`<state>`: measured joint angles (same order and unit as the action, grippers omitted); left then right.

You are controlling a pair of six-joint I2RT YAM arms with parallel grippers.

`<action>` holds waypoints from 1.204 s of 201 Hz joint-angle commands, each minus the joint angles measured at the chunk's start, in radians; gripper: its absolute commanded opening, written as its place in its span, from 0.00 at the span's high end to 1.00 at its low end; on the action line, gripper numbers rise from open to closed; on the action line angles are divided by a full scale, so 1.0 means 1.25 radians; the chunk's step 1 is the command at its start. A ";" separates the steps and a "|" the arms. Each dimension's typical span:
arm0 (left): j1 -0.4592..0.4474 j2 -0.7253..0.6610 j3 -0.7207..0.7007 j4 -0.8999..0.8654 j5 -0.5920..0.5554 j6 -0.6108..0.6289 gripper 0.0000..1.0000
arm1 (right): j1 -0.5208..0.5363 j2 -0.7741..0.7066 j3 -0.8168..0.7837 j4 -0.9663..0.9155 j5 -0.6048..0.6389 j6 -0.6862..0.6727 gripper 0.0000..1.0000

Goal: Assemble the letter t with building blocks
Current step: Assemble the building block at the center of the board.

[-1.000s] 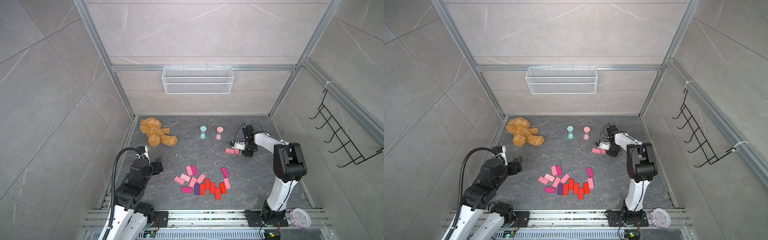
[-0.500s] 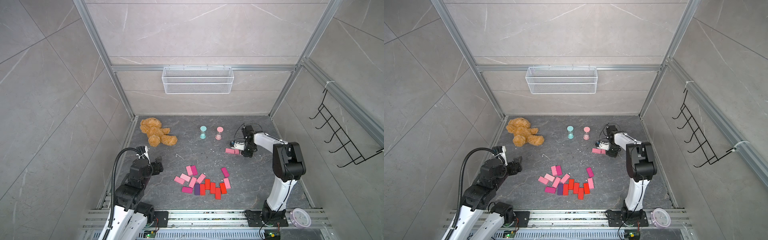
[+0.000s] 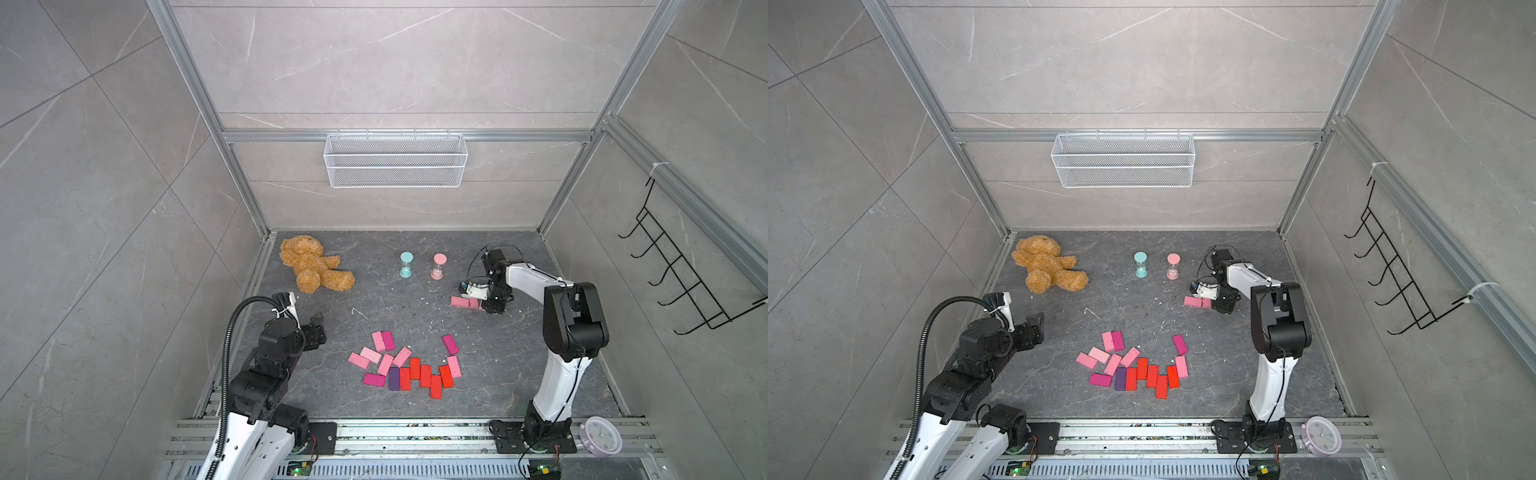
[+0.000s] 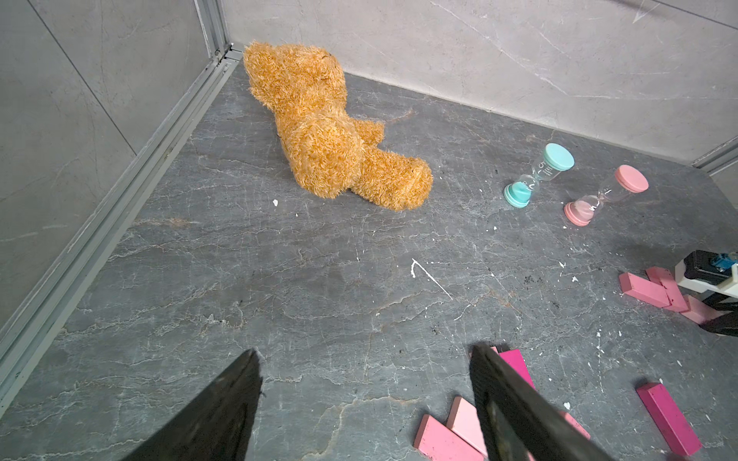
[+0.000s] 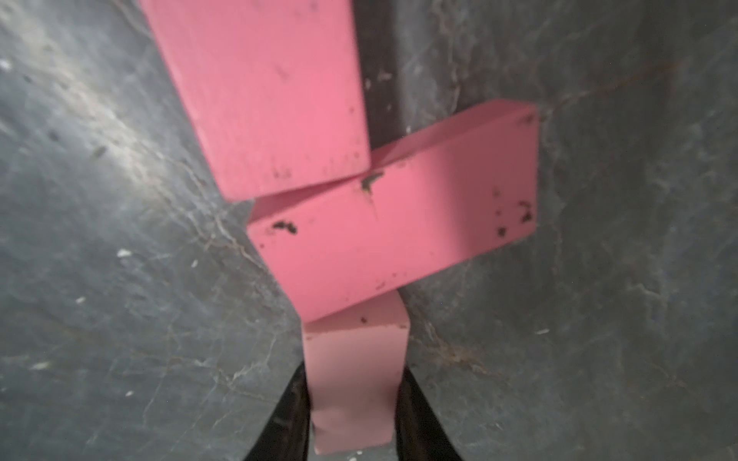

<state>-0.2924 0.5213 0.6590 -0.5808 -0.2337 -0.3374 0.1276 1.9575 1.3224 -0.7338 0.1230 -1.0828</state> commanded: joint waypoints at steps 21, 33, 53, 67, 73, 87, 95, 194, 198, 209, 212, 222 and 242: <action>-0.002 -0.008 0.000 0.020 0.004 0.016 0.15 | 0.026 0.035 -0.015 0.003 -0.025 -0.019 0.74; -0.002 -0.010 0.001 0.019 0.004 0.016 0.15 | 0.029 0.037 -0.017 0.007 -0.024 -0.018 0.74; -0.002 -0.011 0.001 0.017 0.003 0.018 0.15 | 0.032 0.038 -0.016 0.010 -0.021 -0.018 0.73; -0.002 -0.011 0.002 0.016 0.002 0.018 0.15 | 0.030 0.039 -0.015 0.010 -0.019 -0.018 0.73; -0.003 -0.011 0.002 0.016 0.002 0.018 0.15 | 0.032 0.038 -0.015 0.011 -0.019 -0.018 0.73; -0.002 -0.011 0.002 0.015 0.002 0.018 0.15 | 0.033 0.040 -0.015 0.011 -0.019 -0.019 0.72; -0.002 -0.011 0.002 0.015 0.002 0.019 0.15 | 0.033 0.040 -0.015 0.010 -0.020 -0.018 0.72; -0.003 -0.013 0.001 0.023 0.011 0.019 0.15 | 0.033 0.026 -0.025 0.007 -0.051 -0.035 0.72; -0.002 -0.013 0.000 0.024 0.012 0.019 0.15 | 0.032 0.027 -0.026 0.010 -0.052 -0.035 0.72; -0.002 -0.013 0.000 0.025 0.016 0.018 0.15 | 0.033 0.032 -0.022 0.010 -0.053 -0.040 0.72; -0.002 -0.012 0.000 0.025 0.017 0.018 0.15 | 0.033 0.033 -0.021 0.010 -0.054 -0.040 0.72; -0.002 -0.012 0.000 0.025 0.021 0.019 0.15 | 0.033 0.034 -0.018 0.010 -0.057 -0.038 0.72; -0.002 -0.017 -0.001 0.025 0.022 0.019 0.15 | 0.033 0.035 -0.015 0.003 -0.059 -0.039 0.72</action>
<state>-0.2924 0.5137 0.6590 -0.5797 -0.2245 -0.3367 0.1589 1.9583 1.3220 -0.7143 0.1074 -1.1194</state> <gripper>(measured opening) 0.847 0.325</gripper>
